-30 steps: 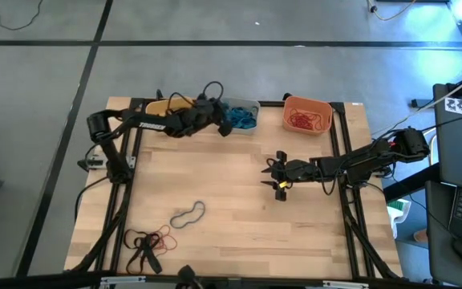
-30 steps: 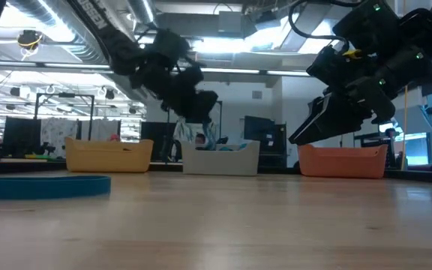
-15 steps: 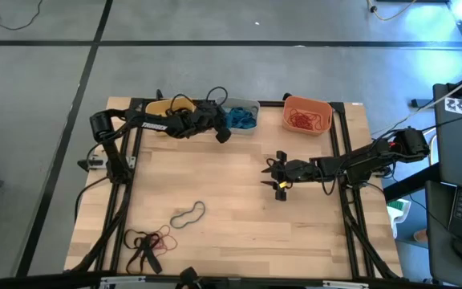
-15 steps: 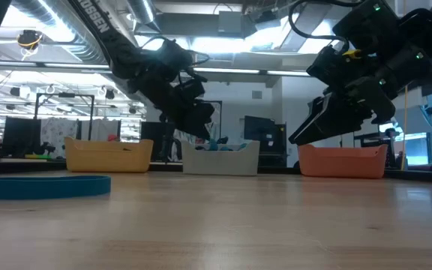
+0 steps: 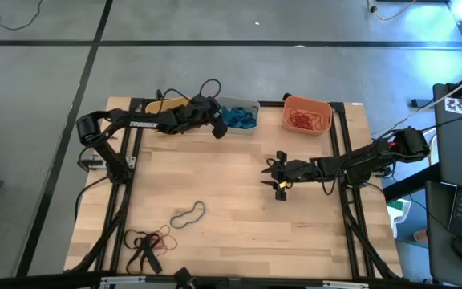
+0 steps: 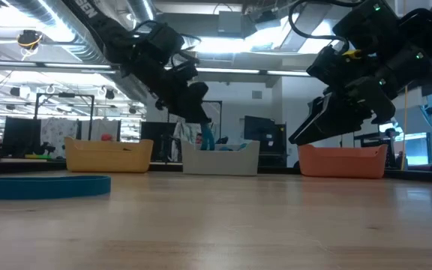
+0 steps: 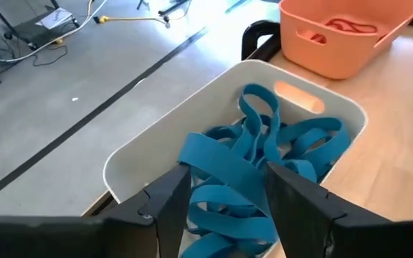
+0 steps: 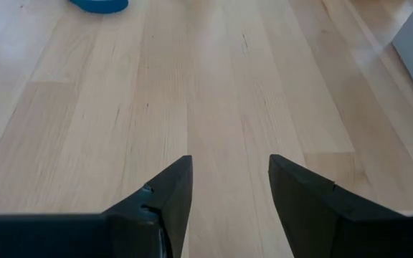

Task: Sort rubber bands into baskets
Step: Put the blue rubber band into the grey bin

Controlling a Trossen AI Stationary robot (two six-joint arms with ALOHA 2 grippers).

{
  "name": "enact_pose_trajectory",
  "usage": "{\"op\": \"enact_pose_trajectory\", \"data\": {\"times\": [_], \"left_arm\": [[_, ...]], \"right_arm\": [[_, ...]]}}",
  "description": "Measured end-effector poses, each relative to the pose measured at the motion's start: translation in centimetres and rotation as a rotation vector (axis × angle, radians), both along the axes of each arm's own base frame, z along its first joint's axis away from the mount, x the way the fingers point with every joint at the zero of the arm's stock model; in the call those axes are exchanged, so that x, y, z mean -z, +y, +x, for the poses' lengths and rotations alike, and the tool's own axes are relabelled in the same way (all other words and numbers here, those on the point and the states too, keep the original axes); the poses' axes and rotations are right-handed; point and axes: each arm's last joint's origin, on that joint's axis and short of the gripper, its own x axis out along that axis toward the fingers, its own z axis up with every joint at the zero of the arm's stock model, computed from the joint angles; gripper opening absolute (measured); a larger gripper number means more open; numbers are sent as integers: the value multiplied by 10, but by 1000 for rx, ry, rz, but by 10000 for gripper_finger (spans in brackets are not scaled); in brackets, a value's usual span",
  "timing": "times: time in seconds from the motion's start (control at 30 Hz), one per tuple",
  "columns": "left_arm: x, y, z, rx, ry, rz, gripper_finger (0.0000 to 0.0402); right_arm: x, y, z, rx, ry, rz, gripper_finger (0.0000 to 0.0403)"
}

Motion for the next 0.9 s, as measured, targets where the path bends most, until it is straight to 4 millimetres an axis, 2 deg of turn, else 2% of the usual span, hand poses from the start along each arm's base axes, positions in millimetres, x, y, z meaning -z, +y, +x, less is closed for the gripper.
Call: {"op": "enact_pose_trajectory", "data": {"times": [0.2,0.4,0.53,0.73,0.9], "left_arm": [[3,1,1,-2,-3,-2,177],[21,14,2,-60,-2,-46,177],[29,14,1,-63,39,-67,177],[15,4,3,-3,15,-42,177],[0,-21,10,152,-21,-60,177]], "right_arm": [[0,0,0,0,0,0,183],[0,0,0,0,-3,0,183],[0,0,0,0,-1,0,183],[0,0,0,0,0,0,183],[0,0,0,0,1,0,183]]}}
